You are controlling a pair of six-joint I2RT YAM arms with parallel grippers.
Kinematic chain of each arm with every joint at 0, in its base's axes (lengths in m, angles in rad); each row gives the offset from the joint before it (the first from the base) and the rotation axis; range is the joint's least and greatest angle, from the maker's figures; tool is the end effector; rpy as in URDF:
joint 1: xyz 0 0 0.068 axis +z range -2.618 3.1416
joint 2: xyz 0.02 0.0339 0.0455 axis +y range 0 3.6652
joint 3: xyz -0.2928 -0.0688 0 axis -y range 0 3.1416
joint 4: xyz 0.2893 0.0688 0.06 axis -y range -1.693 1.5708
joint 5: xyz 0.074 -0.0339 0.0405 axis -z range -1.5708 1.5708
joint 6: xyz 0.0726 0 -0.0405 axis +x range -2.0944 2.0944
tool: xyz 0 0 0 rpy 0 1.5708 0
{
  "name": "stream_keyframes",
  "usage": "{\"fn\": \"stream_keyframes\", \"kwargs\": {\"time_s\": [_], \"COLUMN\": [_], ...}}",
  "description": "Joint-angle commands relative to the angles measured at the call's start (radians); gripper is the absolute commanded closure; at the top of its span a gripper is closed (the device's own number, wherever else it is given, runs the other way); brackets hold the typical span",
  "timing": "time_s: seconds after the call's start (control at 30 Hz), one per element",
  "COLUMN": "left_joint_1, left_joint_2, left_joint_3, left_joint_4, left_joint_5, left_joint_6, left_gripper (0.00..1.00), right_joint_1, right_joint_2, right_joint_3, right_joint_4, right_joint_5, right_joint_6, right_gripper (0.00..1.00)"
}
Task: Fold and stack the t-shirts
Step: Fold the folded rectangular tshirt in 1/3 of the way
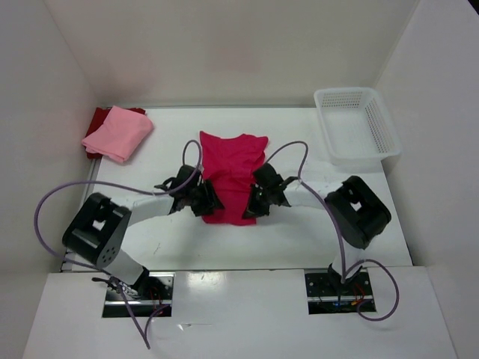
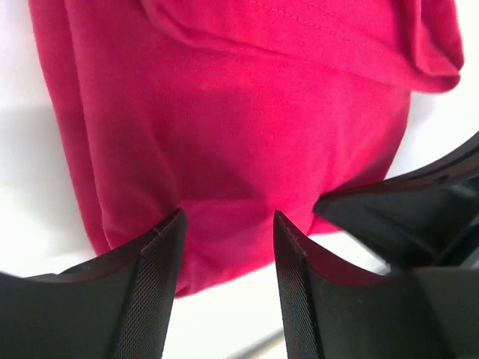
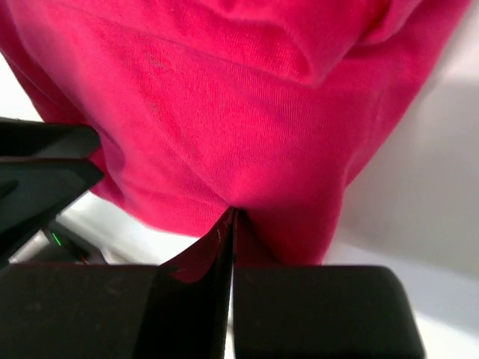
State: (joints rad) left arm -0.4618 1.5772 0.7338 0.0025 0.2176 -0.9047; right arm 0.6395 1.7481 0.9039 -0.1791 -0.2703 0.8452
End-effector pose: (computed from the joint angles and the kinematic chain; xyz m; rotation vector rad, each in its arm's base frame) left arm 0.3114 -0.1725 0.1221 -0.4617 2.5411 -0.8410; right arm 0.2962 0.2445 0.1024 0.1814 2.8004 0.8133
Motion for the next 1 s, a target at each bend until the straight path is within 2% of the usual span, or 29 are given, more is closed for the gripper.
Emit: {"fn": "stream_keyframes", "kwargs": {"time_s": [0.0,0.13,0.23,0.43,0.67,0.87,0.97], "left_joint_1": [-0.029,-0.029,-0.029,-0.029,-0.051,-0.061,-0.061], "left_joint_2": [-0.159,-0.385,-0.427,-0.416,-0.362,-0.304,-0.276], "left_joint_3": [-0.094,-0.1,-0.079,-0.183,-0.205,-0.224,-0.244], "left_joint_4": [-0.171,-0.262,-0.285,-0.168,-0.088,-0.076,-0.087], "left_joint_5": [-0.035,-0.095,-0.095,-0.003,-0.003,-0.055,-0.083], "left_joint_6": [-0.069,-0.069,-0.06,-0.123,-0.143,-0.134,-0.111], "left_gripper": [0.42,0.41,0.41,0.42,0.42,0.42,0.42], "right_joint_1": [0.051,0.051,0.051,0.071,0.129,0.129,0.129], "right_joint_2": [-0.148,-0.251,-0.233,-0.092,0.149,0.223,0.223], "right_joint_3": [-0.066,0.005,0.065,0.165,0.341,0.375,0.375], "right_joint_4": [-0.092,-0.184,-0.195,-0.128,-0.115,-0.095,-0.071], "right_joint_5": [0.049,0.094,0.065,0.052,0.089,0.164,0.256], "right_joint_6": [0.045,0.031,0.018,-0.011,-0.049,-0.049,-0.049], "right_gripper": [0.98,0.93,0.92,0.96,0.99,1.0,1.0]}}
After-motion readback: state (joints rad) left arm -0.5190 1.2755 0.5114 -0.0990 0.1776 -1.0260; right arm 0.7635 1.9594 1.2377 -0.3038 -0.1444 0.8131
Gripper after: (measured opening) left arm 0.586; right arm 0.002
